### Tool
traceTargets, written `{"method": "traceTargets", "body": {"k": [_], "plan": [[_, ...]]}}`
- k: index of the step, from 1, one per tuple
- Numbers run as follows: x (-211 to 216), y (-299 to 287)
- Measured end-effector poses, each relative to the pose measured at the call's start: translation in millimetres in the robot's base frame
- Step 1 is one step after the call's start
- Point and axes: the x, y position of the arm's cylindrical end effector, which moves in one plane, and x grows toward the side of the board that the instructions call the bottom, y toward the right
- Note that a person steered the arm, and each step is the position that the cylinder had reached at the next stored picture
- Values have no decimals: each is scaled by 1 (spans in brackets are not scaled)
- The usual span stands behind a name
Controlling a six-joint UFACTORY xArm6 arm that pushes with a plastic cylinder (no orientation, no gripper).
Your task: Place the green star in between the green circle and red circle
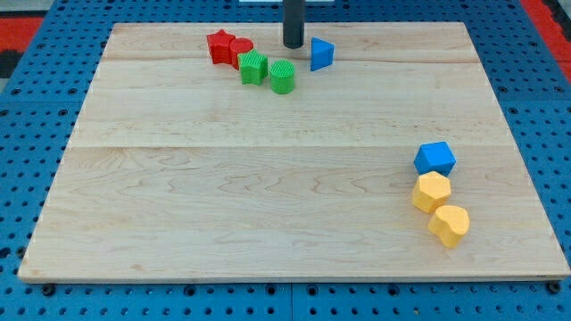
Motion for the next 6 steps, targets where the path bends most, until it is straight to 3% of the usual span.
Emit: {"method": "traceTargets", "body": {"k": [1,2,3,4,5,6], "plan": [[38,43],[125,98],[173,135],[181,155],[154,92],[158,6]]}}
